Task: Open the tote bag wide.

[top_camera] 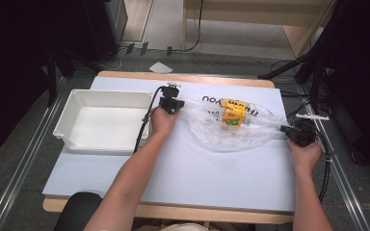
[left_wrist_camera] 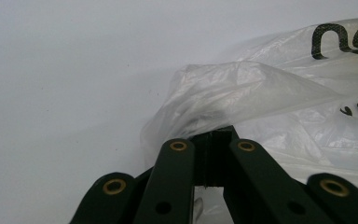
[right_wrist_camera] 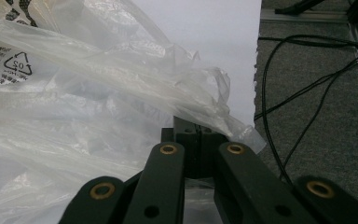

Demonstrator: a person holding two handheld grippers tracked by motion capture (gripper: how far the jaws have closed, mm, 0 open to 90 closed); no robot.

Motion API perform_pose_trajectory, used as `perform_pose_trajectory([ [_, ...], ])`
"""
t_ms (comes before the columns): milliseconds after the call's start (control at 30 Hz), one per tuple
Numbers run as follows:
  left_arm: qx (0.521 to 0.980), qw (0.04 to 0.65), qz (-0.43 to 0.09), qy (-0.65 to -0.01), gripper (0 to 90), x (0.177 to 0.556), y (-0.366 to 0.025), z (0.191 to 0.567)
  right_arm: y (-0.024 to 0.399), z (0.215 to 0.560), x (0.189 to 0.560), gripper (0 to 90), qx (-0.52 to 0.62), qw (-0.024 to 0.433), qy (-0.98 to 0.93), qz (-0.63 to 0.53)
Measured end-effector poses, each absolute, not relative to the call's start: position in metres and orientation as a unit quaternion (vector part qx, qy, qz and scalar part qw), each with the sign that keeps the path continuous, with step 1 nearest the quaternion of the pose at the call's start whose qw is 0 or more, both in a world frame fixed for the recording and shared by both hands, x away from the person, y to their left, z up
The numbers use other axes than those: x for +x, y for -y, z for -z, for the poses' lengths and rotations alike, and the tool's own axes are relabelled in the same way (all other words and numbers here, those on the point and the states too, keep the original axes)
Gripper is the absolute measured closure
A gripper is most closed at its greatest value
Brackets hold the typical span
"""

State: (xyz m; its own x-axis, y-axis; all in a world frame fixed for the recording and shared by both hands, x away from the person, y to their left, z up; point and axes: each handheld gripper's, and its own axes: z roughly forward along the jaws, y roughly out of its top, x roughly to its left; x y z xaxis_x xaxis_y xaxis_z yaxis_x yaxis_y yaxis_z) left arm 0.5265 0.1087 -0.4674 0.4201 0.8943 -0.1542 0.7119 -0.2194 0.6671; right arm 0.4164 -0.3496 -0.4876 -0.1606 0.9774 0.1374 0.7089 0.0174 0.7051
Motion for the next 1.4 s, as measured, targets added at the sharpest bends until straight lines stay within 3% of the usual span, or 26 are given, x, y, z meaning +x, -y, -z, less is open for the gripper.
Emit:
perform_pose_trajectory([
  [533, 0.774, 0.335, -0.142, -0.519, 90.0, 0.526, -0.106, 0.467, 0.352, 0.488, 0.418, 90.0, 0.62, 0.202, -0.68, -0.336],
  [1133, 0.767, 0.354, -0.118, -0.522, 90.0, 0.519, -0.105, 0.456, 0.35, 0.474, 0.409, 90.0, 0.614, 0.194, -0.683, -0.345],
  [1400, 0.76, 0.377, -0.115, -0.517, 83.7, 0.514, -0.105, 0.441, 0.347, 0.463, 0.405, 90.0, 0.602, 0.191, -0.686, -0.361],
])
